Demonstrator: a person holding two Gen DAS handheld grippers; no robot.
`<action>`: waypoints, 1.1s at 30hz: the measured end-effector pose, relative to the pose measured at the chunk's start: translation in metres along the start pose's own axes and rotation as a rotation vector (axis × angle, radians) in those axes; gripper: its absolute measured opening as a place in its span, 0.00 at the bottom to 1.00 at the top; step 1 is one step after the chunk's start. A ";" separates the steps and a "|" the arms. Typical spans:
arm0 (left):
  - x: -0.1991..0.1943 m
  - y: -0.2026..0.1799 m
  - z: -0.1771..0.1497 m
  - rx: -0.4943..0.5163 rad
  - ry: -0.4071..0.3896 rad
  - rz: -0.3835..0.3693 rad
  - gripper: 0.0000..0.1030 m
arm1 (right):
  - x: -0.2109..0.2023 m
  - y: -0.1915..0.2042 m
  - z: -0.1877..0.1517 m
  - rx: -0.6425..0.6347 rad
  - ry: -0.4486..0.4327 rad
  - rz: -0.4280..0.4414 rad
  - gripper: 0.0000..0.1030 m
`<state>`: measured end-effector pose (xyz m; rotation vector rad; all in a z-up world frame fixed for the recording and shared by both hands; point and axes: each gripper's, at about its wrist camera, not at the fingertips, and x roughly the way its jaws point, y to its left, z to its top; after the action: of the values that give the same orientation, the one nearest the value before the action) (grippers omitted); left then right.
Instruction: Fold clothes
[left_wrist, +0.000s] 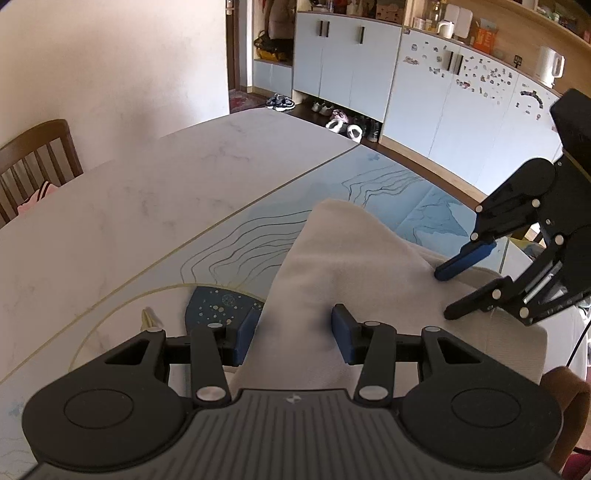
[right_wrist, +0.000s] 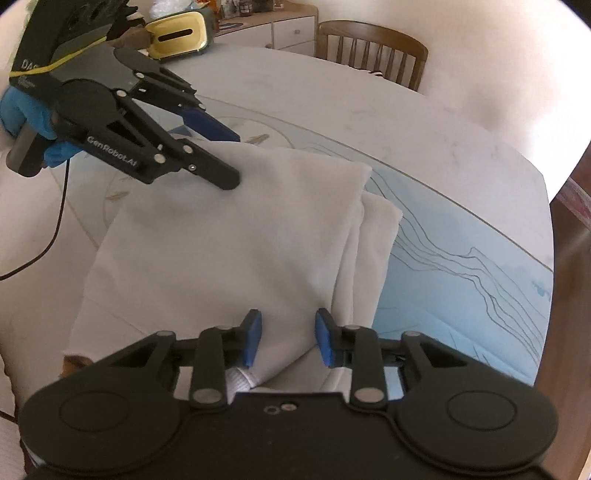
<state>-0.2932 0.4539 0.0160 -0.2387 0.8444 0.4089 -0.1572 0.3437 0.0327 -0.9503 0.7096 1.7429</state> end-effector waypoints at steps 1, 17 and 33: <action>-0.003 -0.001 0.001 -0.008 0.000 0.004 0.44 | -0.006 -0.003 0.000 0.018 -0.008 0.005 1.00; -0.023 0.006 -0.091 -0.568 0.111 -0.232 0.79 | 0.006 -0.049 -0.024 0.410 0.061 0.111 1.00; 0.002 -0.009 -0.090 -0.663 0.089 -0.211 0.50 | 0.010 -0.012 -0.010 0.341 0.038 0.136 1.00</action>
<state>-0.3490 0.4132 -0.0430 -0.9572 0.7390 0.4722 -0.1454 0.3449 0.0182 -0.7146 1.0779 1.6533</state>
